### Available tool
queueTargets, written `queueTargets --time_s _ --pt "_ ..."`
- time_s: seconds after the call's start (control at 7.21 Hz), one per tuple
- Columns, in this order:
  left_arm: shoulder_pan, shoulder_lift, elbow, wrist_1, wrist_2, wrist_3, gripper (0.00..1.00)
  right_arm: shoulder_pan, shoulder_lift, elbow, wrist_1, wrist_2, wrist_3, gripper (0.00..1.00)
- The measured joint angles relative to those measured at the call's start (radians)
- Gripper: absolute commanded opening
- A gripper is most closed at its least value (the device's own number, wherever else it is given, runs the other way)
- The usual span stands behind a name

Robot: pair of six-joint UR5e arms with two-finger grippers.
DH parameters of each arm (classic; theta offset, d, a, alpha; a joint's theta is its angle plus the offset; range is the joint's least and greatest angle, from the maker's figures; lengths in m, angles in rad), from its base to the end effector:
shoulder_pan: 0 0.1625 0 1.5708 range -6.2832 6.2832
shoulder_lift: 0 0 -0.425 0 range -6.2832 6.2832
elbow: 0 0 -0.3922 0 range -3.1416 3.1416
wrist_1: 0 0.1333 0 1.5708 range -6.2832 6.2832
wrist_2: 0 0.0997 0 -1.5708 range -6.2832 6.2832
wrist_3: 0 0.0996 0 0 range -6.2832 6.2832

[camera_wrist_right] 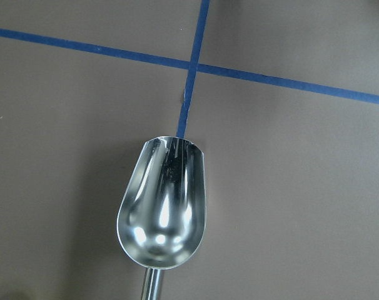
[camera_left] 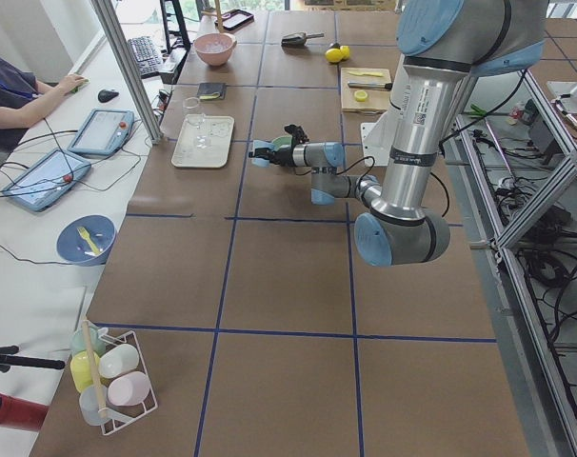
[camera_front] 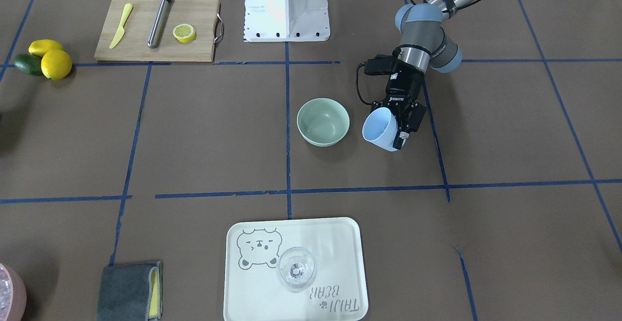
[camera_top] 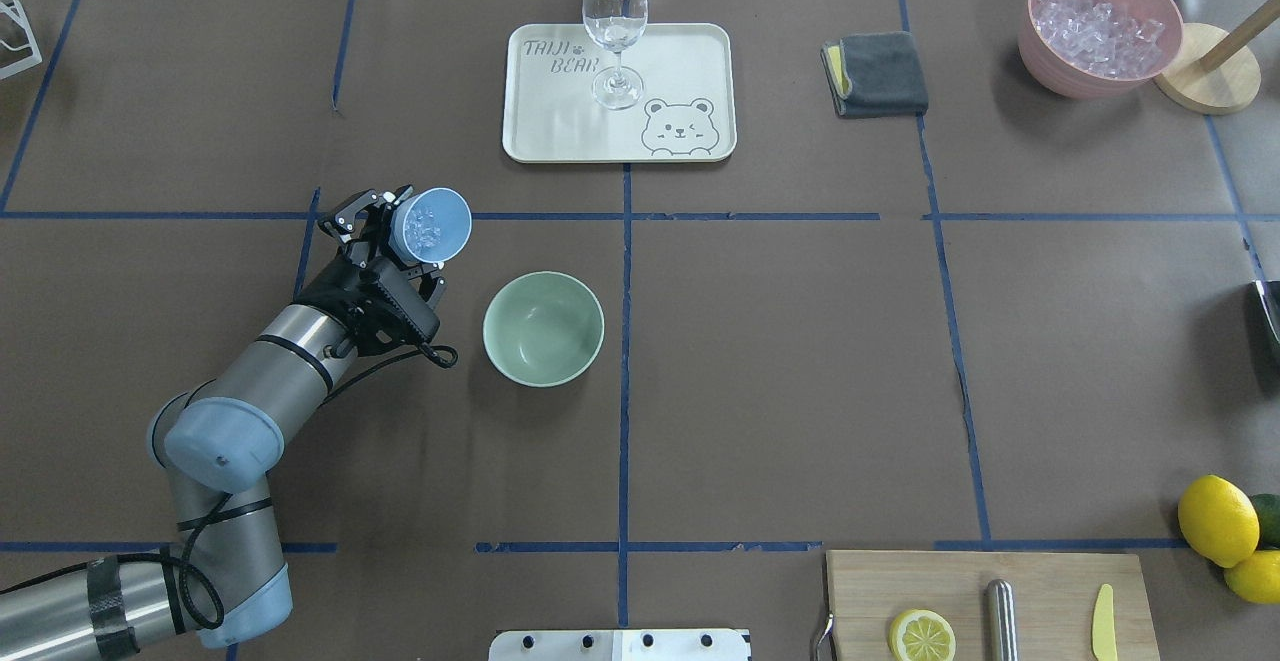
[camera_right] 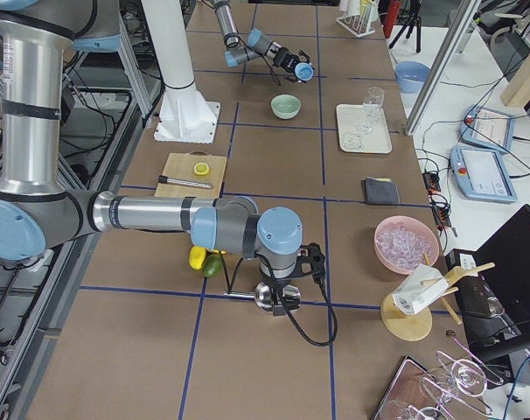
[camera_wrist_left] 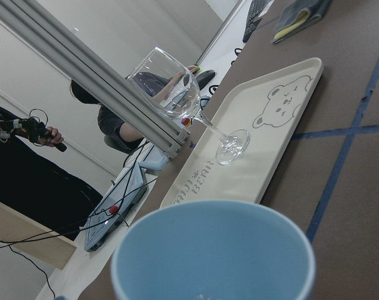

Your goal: Pour ice into bowl

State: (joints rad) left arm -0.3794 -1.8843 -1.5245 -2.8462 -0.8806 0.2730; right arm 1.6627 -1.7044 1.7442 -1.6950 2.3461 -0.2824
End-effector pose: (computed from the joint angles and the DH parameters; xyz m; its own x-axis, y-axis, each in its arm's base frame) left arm 0.4742 -0.4008 0.3657 0.8372 0.4656 0.2868 -0.2616 -0.1195 0.9577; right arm 0.1027 -0.4210 0.6474 0.7033 -0.1571 0.6933 0.1089 0.9876 0.1134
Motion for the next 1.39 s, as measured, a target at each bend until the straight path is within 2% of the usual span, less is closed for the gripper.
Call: queueTargets --time_s 0.42,0.83,1.39 --pt "0.049 -0.026 -0.001 0.017 0.044 0.286 0.0 0.012 -0.006 0.0 0.0 -0.001 0.012 1.0" --pt "0.142 -0.045 -0.007 0.083 0.242 0.576 0.0 0.023 -0.02 0.0 -0.001 0.003 0.034 1.0" --pt "0.182 -0.053 -0.008 0.108 0.343 0.816 0.0 0.035 -0.032 0.0 -0.001 0.005 0.043 1.0"
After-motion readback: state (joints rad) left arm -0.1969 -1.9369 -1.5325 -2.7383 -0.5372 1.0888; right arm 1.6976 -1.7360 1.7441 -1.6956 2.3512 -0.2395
